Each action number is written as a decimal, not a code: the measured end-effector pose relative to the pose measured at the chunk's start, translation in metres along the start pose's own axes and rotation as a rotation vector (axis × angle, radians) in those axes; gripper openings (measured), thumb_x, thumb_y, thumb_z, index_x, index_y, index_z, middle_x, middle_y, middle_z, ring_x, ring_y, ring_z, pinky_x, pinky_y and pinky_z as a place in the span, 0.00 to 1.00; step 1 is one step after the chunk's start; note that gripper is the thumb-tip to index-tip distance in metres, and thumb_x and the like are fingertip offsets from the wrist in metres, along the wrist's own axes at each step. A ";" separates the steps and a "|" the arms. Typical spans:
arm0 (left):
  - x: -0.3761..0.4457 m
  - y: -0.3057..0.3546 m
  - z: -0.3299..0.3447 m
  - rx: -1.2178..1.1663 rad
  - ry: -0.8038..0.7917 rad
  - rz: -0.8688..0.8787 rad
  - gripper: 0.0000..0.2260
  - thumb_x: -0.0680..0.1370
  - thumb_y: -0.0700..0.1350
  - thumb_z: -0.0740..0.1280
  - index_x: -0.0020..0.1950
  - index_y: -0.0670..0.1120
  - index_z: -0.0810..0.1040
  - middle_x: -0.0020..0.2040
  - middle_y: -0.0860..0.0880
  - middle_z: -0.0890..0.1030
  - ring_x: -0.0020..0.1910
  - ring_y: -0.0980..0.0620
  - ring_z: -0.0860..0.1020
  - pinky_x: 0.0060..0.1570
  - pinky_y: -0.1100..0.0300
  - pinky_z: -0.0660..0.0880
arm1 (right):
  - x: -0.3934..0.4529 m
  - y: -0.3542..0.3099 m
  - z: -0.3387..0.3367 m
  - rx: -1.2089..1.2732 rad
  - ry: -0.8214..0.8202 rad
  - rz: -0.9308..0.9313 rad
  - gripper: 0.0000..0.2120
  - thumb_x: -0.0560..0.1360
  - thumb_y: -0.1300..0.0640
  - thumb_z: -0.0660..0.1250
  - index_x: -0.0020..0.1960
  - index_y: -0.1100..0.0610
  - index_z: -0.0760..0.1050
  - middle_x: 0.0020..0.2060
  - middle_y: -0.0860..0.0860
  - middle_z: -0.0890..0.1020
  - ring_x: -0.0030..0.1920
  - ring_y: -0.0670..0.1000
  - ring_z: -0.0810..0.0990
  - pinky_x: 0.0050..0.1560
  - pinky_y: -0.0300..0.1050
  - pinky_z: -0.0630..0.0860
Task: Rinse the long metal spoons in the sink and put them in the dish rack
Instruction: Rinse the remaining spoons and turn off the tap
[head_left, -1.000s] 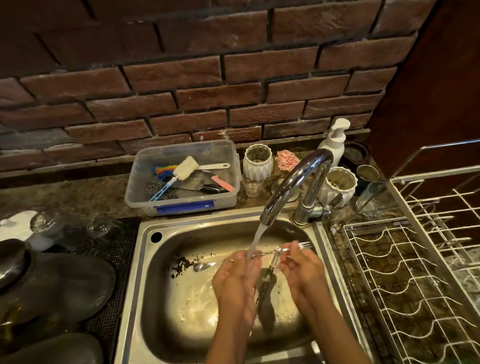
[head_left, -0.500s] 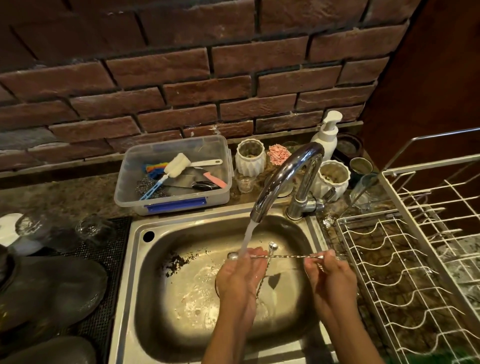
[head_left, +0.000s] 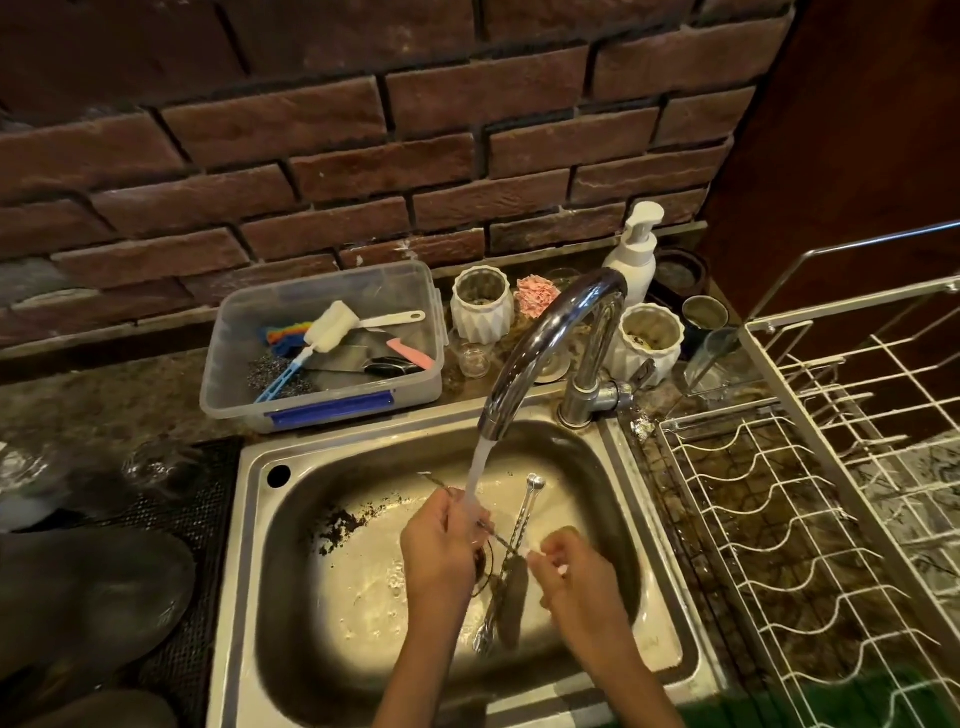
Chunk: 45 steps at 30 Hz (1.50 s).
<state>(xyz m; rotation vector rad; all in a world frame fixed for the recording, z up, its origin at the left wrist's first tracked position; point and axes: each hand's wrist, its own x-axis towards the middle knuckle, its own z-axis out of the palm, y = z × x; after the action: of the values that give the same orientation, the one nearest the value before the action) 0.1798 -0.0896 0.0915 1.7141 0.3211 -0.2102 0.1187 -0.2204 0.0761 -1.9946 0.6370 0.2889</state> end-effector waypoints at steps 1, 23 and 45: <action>0.000 -0.002 0.004 0.072 -0.040 0.014 0.09 0.82 0.41 0.64 0.42 0.46 0.79 0.37 0.44 0.84 0.39 0.40 0.82 0.43 0.42 0.81 | 0.001 0.000 0.006 -0.035 -0.013 -0.065 0.03 0.80 0.54 0.67 0.47 0.48 0.74 0.44 0.45 0.79 0.43 0.45 0.80 0.41 0.41 0.79; 0.017 -0.082 -0.013 0.385 -0.059 -0.346 0.08 0.82 0.43 0.65 0.46 0.46 0.81 0.44 0.47 0.84 0.40 0.51 0.81 0.34 0.62 0.74 | 0.094 0.071 0.078 0.033 -0.006 0.435 0.02 0.78 0.64 0.69 0.47 0.62 0.77 0.44 0.58 0.84 0.38 0.53 0.86 0.31 0.43 0.82; -0.020 -0.090 -0.066 0.489 -0.052 -0.274 0.08 0.81 0.39 0.64 0.46 0.49 0.79 0.46 0.49 0.83 0.46 0.52 0.80 0.48 0.56 0.76 | 0.078 0.078 0.064 -0.037 -0.043 0.352 0.09 0.79 0.63 0.62 0.50 0.66 0.80 0.48 0.64 0.84 0.51 0.64 0.83 0.52 0.56 0.81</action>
<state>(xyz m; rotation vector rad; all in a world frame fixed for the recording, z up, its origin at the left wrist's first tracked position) 0.1282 -0.0132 0.0247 2.1379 0.4955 -0.5701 0.1449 -0.2191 -0.0485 -1.8987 0.9617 0.5571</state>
